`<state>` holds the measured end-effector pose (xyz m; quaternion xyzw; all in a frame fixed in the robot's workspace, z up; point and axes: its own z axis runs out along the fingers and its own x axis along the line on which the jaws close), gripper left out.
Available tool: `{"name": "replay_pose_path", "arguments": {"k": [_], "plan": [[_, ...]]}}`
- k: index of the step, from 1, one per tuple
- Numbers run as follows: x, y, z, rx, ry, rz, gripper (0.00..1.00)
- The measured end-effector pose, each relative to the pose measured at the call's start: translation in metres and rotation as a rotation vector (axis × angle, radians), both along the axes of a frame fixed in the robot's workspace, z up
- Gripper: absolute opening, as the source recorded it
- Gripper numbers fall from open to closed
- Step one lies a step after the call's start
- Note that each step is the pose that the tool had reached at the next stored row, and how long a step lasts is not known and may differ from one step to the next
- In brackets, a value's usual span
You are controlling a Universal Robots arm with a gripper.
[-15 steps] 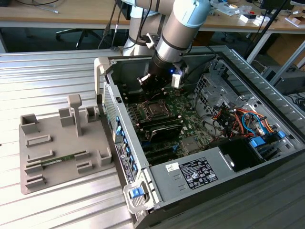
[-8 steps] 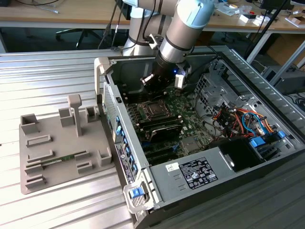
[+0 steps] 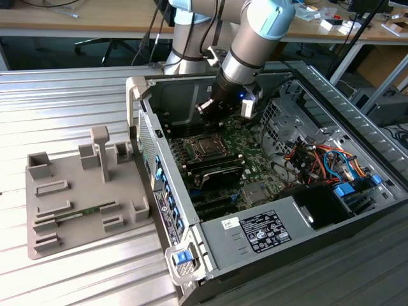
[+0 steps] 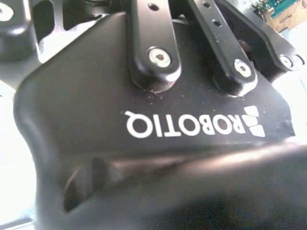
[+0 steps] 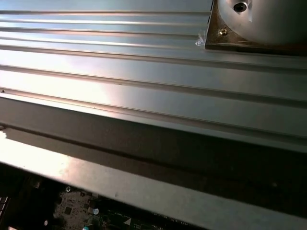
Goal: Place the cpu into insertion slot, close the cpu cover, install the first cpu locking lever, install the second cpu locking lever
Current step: 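Install the first cpu locking lever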
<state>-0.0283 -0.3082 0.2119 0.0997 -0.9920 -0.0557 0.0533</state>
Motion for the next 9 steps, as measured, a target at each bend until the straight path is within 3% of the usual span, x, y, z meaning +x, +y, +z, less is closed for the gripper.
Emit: {"name": "replay_pose_path", "arguments": {"k": [9], "plan": [[0.0081, 0.0000, -0.0068, 0.0001, 0.0014, 0.000, 0.11]]}}
